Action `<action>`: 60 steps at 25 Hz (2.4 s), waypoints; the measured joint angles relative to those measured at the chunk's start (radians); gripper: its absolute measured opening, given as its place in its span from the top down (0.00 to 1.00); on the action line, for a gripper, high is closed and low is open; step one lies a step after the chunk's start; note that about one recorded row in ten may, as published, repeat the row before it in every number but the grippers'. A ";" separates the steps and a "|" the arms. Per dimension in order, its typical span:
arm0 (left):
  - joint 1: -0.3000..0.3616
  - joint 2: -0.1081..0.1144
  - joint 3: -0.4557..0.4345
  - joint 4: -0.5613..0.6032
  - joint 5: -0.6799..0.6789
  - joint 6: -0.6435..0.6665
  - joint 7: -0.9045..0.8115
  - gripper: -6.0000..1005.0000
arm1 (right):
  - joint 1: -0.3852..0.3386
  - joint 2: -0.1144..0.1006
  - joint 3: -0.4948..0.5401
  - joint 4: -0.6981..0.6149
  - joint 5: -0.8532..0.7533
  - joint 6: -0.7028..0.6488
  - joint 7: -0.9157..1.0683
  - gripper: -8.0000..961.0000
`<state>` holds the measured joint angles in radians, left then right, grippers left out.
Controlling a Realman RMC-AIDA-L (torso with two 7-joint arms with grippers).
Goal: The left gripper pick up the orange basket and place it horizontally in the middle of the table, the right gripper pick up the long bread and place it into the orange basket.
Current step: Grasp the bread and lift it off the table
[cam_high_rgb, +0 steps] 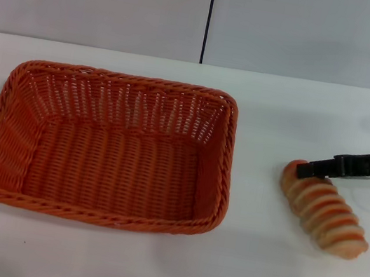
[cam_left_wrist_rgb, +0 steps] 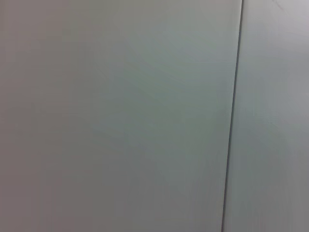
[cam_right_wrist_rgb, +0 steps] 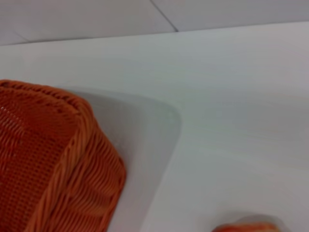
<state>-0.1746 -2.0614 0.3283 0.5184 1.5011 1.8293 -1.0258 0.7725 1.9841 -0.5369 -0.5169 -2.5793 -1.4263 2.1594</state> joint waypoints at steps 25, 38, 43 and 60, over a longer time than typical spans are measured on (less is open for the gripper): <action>0.001 0.003 -0.008 0.004 -0.006 -0.008 -0.009 0.18 | -0.091 0.063 0.006 -0.268 0.133 -0.165 0.032 0.96; -0.013 0.001 -0.002 0.001 -0.006 -0.011 -0.010 0.18 | -0.170 0.063 -0.028 -0.344 0.211 -0.230 0.046 0.98; -0.014 0.000 -0.002 0.000 -0.003 -0.012 -0.010 0.18 | -0.156 0.050 -0.037 -0.283 0.207 -0.183 0.055 0.97; -0.003 0.001 -0.007 -0.018 -0.001 -0.012 -0.005 0.18 | -0.069 -0.020 -0.142 -0.078 0.188 0.002 0.122 0.39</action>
<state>-0.1776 -2.0606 0.3216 0.5006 1.4998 1.8177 -1.0312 0.7032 1.9645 -0.6790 -0.5947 -2.3914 -1.4238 2.2814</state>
